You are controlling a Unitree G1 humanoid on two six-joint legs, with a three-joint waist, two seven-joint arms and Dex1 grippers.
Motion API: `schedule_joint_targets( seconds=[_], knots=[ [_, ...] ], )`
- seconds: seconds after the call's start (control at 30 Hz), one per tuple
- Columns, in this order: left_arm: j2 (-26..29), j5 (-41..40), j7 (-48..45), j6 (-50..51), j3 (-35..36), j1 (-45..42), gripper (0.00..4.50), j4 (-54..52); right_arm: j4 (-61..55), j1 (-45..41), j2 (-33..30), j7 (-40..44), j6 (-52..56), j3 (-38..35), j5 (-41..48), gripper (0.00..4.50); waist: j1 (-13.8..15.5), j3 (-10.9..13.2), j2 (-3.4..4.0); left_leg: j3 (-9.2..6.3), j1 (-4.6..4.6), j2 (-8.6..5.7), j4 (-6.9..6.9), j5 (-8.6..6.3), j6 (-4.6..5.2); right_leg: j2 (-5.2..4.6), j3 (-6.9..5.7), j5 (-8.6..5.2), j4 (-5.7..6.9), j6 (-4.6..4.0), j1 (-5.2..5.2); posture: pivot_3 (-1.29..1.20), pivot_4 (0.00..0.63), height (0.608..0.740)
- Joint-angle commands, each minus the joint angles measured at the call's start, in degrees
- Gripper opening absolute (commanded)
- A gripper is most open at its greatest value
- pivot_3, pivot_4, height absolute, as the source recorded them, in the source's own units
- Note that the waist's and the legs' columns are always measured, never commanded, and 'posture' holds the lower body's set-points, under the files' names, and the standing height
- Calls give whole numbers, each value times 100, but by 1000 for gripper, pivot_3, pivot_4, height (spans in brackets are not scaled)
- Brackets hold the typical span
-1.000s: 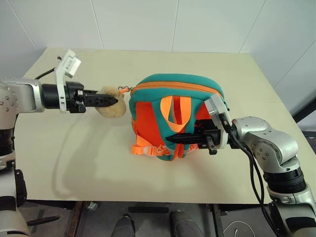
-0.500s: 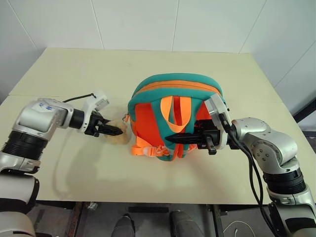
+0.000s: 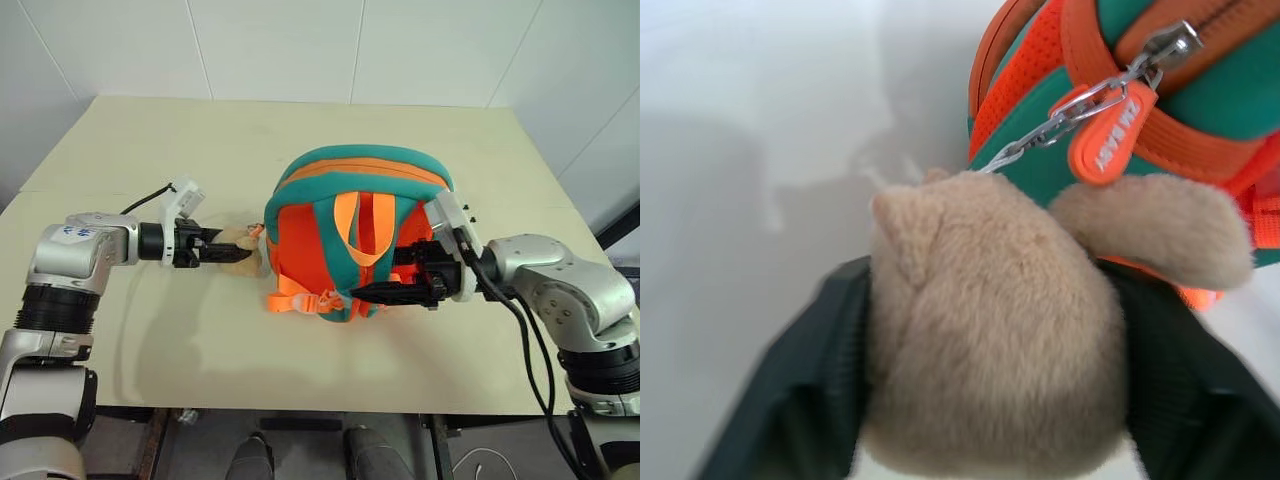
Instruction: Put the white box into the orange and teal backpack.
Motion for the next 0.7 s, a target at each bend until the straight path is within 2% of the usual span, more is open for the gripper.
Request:
schedule_joint_targets(
  seconds=[0.03,0.07,0.23,0.3,0.37,0.43,0.57,0.7],
  knots=[
    [285,-165,86,190,530,221,4447,-484,-279,146,-467,143,173,-499,268,4134,9,0,0,-1,0,0,0,0,0,1,-1,0,-1,0,0,0,150,740],
    [364,-208,92,244,670,329,4500,-554,-290,255,-678,220,165,-582,221,4473,16,0,-1,0,0,0,0,0,0,0,0,0,-1,0,0,0,150,740],
    [497,-309,163,369,1007,605,4500,-801,-155,537,-1238,476,28,-848,124,4473,18,0,-1,2,1,0,2,-1,1,0,0,-1,-3,-1,0,0,150,740],
    [743,-350,65,309,1328,809,4500,-753,25,768,-1765,629,12,-1241,-44,4473,20,2,2,2,2,0,6,-1,1,0,0,-1,-2,-1,2,0,150,740],
    [886,-322,-65,-42,1557,947,4500,-565,141,1081,-2224,795,-67,-1515,-222,4473,23,2,2,4,0,-1,5,-2,2,-2,1,-1,-6,-1,1,0,150,740],
    [784,-365,-107,-543,1807,1011,4500,-402,311,1370,-2477,885,-215,-1729,-372,4473,32,1,1,6,1,0,-3,-3,4,-4,0,-3,-12,-5,0,0,150,740],
    [322,-469,-301,-2042,2422,1330,4500,-416,913,1627,-2481,704,-603,-2106,-704,4473,44,1,2,11,5,-1,0,-3,5,-7,-1,-4,-12,-5,4,0,150,740],
    [-73,-665,-493,-3000,2914,1564,4500,-442,1266,1756,-2278,543,-901,-2198,-883,4473,39,1,1,25,5,-2,9,-4,6,-16,0,0,-14,-1,4,0,150,740]
  ],
)
